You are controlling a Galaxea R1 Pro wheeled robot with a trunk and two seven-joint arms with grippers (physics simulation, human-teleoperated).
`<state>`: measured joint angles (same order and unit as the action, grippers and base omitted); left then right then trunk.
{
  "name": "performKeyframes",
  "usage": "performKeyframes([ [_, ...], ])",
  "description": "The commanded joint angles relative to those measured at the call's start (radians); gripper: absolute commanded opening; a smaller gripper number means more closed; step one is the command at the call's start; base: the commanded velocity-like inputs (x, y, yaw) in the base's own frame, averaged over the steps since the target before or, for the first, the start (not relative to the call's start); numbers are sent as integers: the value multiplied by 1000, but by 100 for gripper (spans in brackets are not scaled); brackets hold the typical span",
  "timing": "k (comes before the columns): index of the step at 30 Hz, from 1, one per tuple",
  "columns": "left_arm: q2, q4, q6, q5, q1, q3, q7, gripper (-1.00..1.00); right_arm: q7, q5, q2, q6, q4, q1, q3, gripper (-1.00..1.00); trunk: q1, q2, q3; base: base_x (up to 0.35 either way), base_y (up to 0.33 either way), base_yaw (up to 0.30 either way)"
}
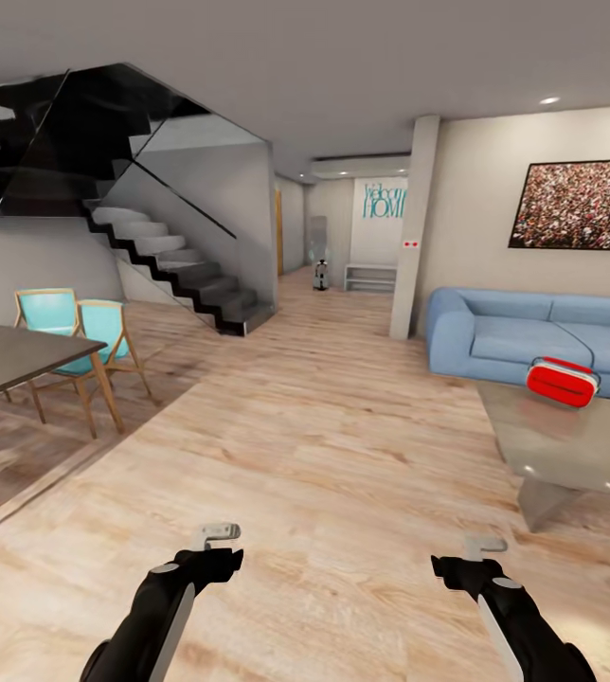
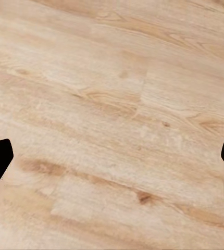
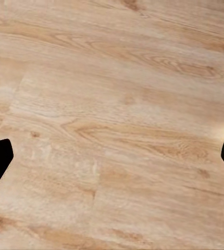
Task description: Turn on the radio receiver that's on the table in the living room.
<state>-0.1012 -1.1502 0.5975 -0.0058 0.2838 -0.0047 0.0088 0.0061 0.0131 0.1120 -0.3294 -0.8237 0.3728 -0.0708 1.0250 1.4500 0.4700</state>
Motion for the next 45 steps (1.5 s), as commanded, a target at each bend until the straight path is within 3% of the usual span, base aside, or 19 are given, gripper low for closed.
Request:
performKeyframes([
  [1,0,0,0,0,0,0,0,100,0,0,0,0,0,0,0,100,0,0,0,330,1,0],
  [45,-4,4,-1,-5,-1,0,6,100,0,2,-2,23,6,0,-1,100,0,0,-1,330,0,-8],
])
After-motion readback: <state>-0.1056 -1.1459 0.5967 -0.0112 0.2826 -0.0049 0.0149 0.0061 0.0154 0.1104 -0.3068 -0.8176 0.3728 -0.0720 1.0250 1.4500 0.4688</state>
